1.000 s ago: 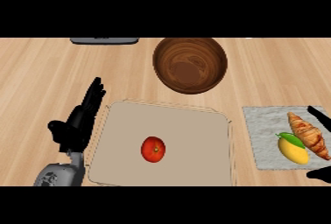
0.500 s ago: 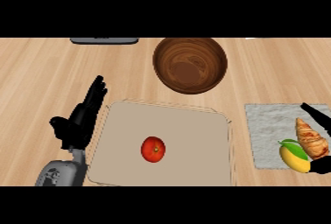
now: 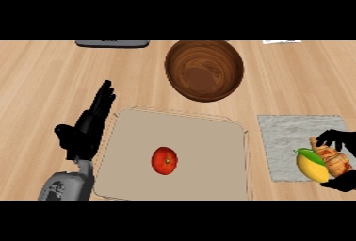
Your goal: Pick the croissant from the placemat and place it in the bowl
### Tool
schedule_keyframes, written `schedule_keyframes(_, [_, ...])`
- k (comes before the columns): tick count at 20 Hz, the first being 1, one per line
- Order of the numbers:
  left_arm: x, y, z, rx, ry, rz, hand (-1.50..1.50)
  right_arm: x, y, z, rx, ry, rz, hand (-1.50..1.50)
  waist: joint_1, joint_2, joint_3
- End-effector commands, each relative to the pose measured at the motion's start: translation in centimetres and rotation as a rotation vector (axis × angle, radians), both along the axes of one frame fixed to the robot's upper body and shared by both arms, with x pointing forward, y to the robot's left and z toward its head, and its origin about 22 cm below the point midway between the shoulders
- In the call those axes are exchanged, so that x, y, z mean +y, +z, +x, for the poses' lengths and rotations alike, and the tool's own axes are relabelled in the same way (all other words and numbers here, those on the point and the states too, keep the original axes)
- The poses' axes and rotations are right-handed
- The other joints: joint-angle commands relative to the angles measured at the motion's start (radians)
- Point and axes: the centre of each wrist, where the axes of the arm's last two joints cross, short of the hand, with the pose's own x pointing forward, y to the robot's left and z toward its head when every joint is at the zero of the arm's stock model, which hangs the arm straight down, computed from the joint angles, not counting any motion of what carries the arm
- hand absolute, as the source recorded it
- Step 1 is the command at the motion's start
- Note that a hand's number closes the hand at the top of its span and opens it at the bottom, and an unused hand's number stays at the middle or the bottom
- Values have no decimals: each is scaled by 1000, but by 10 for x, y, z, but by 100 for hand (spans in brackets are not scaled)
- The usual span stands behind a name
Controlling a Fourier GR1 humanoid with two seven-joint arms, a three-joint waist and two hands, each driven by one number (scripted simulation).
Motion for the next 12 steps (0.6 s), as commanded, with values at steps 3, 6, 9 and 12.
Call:
schedule_keyframes(3, [-9, 4, 3, 8, -45, -4, 0, 75, -21, 23, 205, 466, 194, 150, 52, 14, 22])
schedule_keyframes(6, [-19, 5, 5, -11, -100, -3, 0, 130, -22, 34, 326, 828, 335, 150, 120, 27, 21])
schedule_keyframes(9, [-23, 6, 6, -7, -91, -10, 0, 159, -20, 36, 394, 986, 415, 150, 86, 18, 22])
schedule_keyframes(12, [-24, 3, 8, 7, -65, -14, 0, 176, -11, 33, 356, 1102, 541, 150, 47, 15, 22])
